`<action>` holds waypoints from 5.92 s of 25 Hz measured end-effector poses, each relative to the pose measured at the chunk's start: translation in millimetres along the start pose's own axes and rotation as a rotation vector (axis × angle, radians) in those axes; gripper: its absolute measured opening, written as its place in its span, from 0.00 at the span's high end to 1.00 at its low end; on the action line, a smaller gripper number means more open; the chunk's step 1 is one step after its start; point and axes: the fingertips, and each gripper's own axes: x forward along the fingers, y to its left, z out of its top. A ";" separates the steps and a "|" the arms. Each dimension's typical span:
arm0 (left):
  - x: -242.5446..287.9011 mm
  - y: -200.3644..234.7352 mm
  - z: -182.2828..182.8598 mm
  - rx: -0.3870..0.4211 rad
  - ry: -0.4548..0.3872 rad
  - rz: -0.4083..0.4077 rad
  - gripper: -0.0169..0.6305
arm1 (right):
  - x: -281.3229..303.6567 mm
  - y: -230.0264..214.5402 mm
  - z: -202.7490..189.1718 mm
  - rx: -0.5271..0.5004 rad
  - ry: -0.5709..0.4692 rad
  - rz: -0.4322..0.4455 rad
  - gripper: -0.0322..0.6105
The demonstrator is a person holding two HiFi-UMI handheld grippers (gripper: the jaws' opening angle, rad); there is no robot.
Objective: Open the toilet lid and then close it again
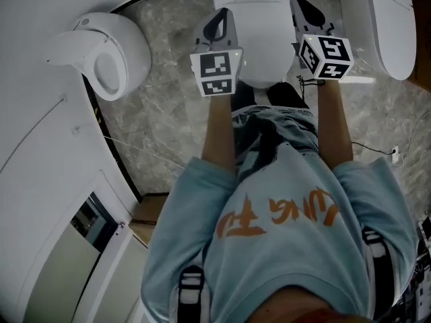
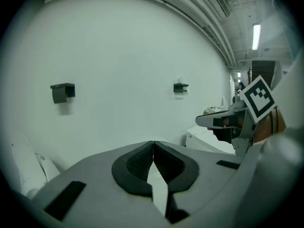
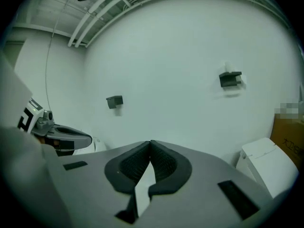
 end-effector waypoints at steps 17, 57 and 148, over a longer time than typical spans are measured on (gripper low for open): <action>12.3 -72.8 -256.8 0.215 0.421 -0.325 0.93 | -18.9 42.2 -257.7 -0.053 0.464 0.120 0.93; 13.0 -156.8 -565.0 1.042 0.615 -0.665 0.39 | -62.0 111.6 -589.6 -1.086 0.768 0.592 0.26; 266.6 47.4 -35.8 0.844 0.330 -0.201 0.70 | 232.2 -45.4 -49.7 -0.775 0.359 0.050 0.62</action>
